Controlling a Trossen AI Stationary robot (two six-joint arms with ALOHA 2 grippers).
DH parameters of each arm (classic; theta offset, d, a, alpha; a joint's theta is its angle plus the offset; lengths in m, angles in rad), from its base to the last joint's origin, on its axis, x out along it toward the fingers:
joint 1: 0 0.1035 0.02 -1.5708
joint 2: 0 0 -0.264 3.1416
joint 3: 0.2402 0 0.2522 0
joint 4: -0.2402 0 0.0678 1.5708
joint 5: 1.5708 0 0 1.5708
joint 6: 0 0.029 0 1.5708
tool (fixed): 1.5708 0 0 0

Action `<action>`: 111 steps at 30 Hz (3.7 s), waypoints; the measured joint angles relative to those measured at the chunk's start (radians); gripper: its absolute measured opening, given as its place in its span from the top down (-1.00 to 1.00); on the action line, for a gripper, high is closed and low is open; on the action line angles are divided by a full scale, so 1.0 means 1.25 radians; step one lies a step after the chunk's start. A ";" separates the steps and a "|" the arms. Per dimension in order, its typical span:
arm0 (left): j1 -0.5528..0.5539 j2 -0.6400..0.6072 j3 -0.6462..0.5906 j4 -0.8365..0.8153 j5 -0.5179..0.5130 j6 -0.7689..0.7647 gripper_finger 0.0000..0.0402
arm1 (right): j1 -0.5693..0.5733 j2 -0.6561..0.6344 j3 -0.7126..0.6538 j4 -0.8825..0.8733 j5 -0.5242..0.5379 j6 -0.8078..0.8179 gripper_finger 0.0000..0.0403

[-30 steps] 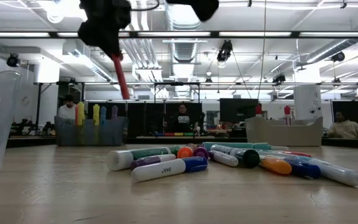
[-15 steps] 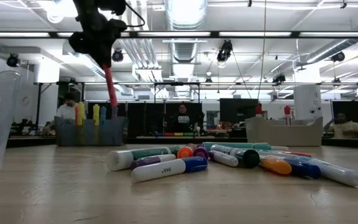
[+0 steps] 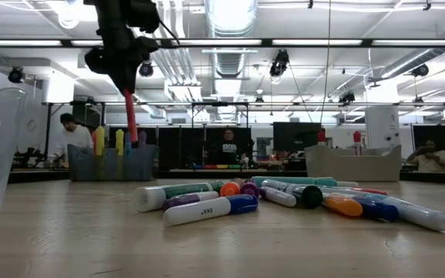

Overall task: Pick & Place Markers
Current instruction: Put the red highlighter pen into the black bin

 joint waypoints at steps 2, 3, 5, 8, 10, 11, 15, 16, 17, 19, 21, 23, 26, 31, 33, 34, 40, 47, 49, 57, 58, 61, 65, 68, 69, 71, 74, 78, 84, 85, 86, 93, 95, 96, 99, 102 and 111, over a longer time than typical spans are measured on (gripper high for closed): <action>0.007 0.014 0.008 -0.004 -0.002 0.000 0.62 | 0.000 -0.008 -0.013 0.018 0.000 0.000 -0.12; 0.012 0.022 0.015 -0.005 -0.001 0.000 0.62 | 0.000 -0.010 -0.018 0.021 0.000 0.000 -0.12; 0.020 0.039 0.039 -0.010 -0.004 -0.001 0.62 | 0.000 -0.012 -0.021 0.018 0.000 0.000 -0.12; 0.027 0.069 0.088 -0.012 -0.015 -0.002 0.62 | 0.000 -0.014 -0.021 0.020 0.000 0.000 -0.12; 0.029 0.092 0.127 -0.022 -0.019 0.003 0.62 | 0.000 -0.014 -0.021 0.018 0.001 0.002 -0.12; 0.031 0.105 0.145 -0.037 -0.026 0.007 0.62 | 0.000 -0.014 -0.021 0.016 0.000 0.003 -0.12; 0.037 0.152 0.195 -0.099 -0.046 -0.005 0.62 | 0.003 -0.014 -0.021 0.013 0.000 0.003 -0.12; 0.037 0.160 0.200 -0.113 -0.047 -0.004 0.62 | 0.004 -0.014 -0.022 0.013 0.000 0.002 -0.12; 0.036 0.169 0.204 -0.124 -0.046 -0.003 0.62 | 0.005 -0.014 -0.021 0.012 0.000 0.001 -0.12; 0.035 0.178 0.203 -0.129 -0.046 -0.002 0.62 | 0.005 -0.015 -0.021 0.012 0.000 0.001 -0.12; 0.035 0.186 0.202 -0.129 -0.047 -0.003 0.62 | 0.005 -0.015 -0.021 0.011 0.000 0.000 -0.12; 0.035 0.190 0.202 -0.124 -0.051 -0.003 0.62 | 0.005 -0.015 -0.021 0.010 0.000 0.000 -0.12; 0.035 0.194 0.202 -0.123 -0.065 -0.003 0.62 | 0.005 -0.015 -0.021 0.007 0.000 0.000 -0.12; 0.035 0.198 0.189 -0.092 -0.083 -0.006 0.62 | 0.005 -0.016 -0.021 0.005 0.000 -0.002 -0.12; 0.035 0.198 0.180 -0.088 -0.084 -0.006 0.62 | 0.006 -0.016 -0.021 0.005 0.000 -0.002 -0.12; 0.035 0.198 0.174 -0.088 -0.084 -0.008 0.62 | 0.006 -0.016 -0.021 0.005 0.000 -0.002 -0.12; 0.035 0.199 0.148 -0.072 -0.084 -0.011 0.62 | 0.008 -0.017 -0.021 0.005 0.000 -0.004 -0.12; 0.035 0.199 0.108 -0.038 -0.082 -0.011 0.62 | 0.008 -0.018 -0.021 0.005 0.000 -0.004 -0.12; 0.035 0.199 0.099 -0.028 -0.082 -0.011 0.62 | 0.008 -0.018 -0.021 0.005 0.000 -0.004 -0.12; 0.035 0.199 0.052 0.022 -0.077 -0.011 0.62 | 0.008 -0.022 -0.021 -0.005 0.000 -0.001 -0.12; 0.035 0.199 0.045 0.034 -0.074 -0.011 0.62 | 0.008 -0.023 -0.021 -0.005 0.000 -0.001 -0.12; 0.035 0.199 0.030 0.051 -0.057 -0.011 0.62 | 0.011 -0.024 -0.021 -0.007 0.000 -0.001 -0.12; 0.035 0.199 0.016 0.061 -0.057 -0.013 0.62 | 0.014 -0.024 -0.021 -0.007 0.000 -0.003 -0.12; 0.035 0.199 0.011 0.078 -0.053 -0.014 0.62 | 0.014 -0.027 -0.021 -0.007 0.000 -0.003 -0.12; 0.035 0.199 0.008 0.084 -0.048 -0.017 0.62 | 0.014 -0.027 -0.021 -0.007 0.000 -0.003 -0.12; 0.036 0.199 0.002 0.093 -0.044 -0.025 0.62 | 0.014 -0.027 -0.021 -0.007 0.000 -0.003 -0.12; 0.036 0.199 -0.006 0.116 -0.043 -0.026 0.62 | 0.014 -0.027 -0.021 -0.008 0.000 -0.003 -0.12; 0.036 0.200 -0.009 0.115 -0.043 -0.026 0.62 | 0.014 -0.027 -0.021 -0.008 0.000 -0.002 -0.12; 0.036 0.200 -0.009 0.114 -0.043 -0.026 0.62 | 0.014 -0.027 -0.021 -0.008 0.000 -0.001 -0.12; 0.037 0.200 -0.009 0.114 -0.043 -0.026 0.62 | 0.014 -0.027 -0.021 -0.008 0.000 0.000 -0.12; 0.038 0.200 -0.009 0.114 -0.043 -0.026 0.62 | 0.014 -0.027 -0.021 -0.008 0.000 0.000 -0.12; 0.041 0.200 -0.009 0.113 -0.044 -0.026 0.62 | 0.016 -0.027 -0.021 -0.008 -0.004 0.000 -0.12; 0.041 0.200 -0.009 0.113 -0.044 -0.024 0.62 | 0.017 -0.027 -0.021 -0.008 -0.004 -0.001 -0.12; 0.041 0.200 -0.009 0.113 -0.044 -0.024 0.62 | 0.017 -0.028 -0.021 -0.007 -0.004 -0.001 -0.12; 0.042 0.200 -0.011 0.117 -0.049 -0.025 0.62 | 0.017 -0.028 -0.021 -0.007 -0.005 -0.002 -0.12; 0.042 0.200 -0.018 0.124 -0.050 -0.025 0.62 | 0.017 -0.028 -0.021 -0.007 -0.006 -0.002 -0.12; 0.043 0.201 -0.045 0.132 -0.049 -0.026 0.62 | 0.017 -0.029 -0.021 -0.007 -0.006 0.000 -0.12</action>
